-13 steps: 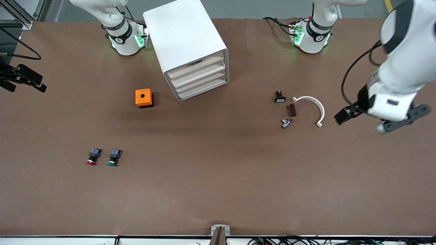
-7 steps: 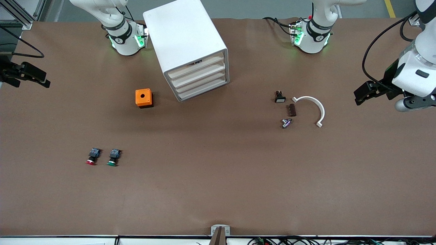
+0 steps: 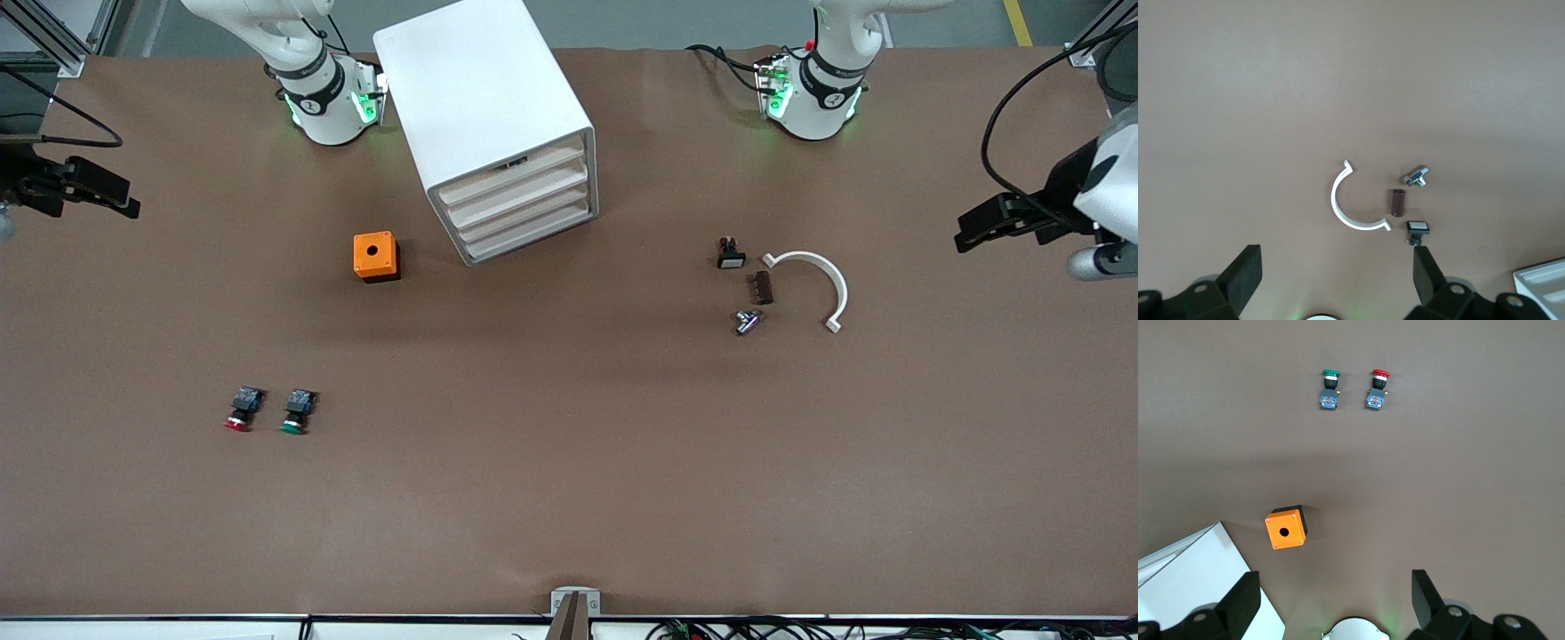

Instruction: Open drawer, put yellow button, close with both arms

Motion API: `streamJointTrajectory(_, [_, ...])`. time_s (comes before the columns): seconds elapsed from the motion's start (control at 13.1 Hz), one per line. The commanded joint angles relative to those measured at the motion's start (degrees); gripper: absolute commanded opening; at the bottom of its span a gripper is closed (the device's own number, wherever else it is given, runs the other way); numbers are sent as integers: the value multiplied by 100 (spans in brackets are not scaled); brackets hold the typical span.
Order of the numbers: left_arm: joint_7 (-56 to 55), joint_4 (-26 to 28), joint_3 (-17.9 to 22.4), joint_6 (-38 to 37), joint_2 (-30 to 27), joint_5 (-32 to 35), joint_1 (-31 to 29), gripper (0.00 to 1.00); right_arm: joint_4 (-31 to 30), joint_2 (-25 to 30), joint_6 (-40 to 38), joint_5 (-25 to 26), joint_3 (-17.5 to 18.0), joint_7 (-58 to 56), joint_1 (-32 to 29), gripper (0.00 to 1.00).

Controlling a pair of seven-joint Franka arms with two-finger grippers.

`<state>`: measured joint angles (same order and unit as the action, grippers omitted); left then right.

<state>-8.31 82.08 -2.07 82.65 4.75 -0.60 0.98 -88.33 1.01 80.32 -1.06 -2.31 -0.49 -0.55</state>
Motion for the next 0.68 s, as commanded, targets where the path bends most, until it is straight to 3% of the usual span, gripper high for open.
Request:
streamJointTrajectory(0.0, [224,658,119,13,-570,-116,-10,100,79,-30,-70,18,64,-48,-94,100])
streamJointTrajectory(0.3, [215,1511,84,391,-1229,-54,95,100,87,-30,-70,18,64,-65,-94,100])
streamJointTrajectory(0.61, [207,1610,58,427,-1318,-28,245,100,87,-30,-70,18,64,-65,-94,100])
